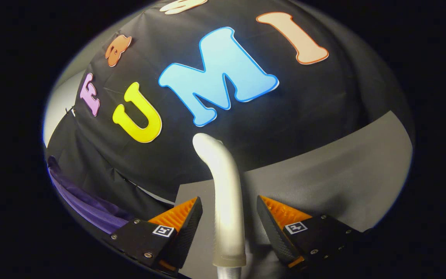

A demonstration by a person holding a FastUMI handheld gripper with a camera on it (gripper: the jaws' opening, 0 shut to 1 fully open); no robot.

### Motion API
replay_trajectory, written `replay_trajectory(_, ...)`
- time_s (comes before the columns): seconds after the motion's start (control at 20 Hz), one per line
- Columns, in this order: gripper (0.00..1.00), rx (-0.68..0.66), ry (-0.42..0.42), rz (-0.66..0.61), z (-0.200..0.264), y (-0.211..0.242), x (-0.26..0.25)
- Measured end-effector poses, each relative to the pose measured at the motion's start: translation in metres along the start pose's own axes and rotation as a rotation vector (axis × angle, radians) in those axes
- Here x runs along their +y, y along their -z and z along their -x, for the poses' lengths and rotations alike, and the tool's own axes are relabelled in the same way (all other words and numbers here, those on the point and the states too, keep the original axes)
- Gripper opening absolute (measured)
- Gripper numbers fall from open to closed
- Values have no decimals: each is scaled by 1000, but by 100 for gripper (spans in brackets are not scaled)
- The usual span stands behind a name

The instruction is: Iron the clothes twice with a garment steamer, once on the left side and once on the right side.

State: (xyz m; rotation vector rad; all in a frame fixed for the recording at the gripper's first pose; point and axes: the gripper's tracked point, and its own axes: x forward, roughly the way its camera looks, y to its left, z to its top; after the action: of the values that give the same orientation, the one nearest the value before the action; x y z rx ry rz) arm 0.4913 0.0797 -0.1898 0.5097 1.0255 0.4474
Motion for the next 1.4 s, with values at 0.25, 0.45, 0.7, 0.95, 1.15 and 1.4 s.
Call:
replay_trajectory(0.25, 70, 77, -60, -88, -8, 9, 0)
replay_trajectory(0.45, 43, 102, -144, -203, -9, 13, 4)
replay_trajectory(0.7, 37, -39, -126, -153, 17, -6, 10)
replay_trajectory(0.95, 37, -217, -166, -29, 74, -6, 48)
replay_trajectory(1.15, 37, -260, -160, 58, 105, 19, 72)
replay_trajectory(1.4, 37, -379, -165, 174, 156, 41, 118)
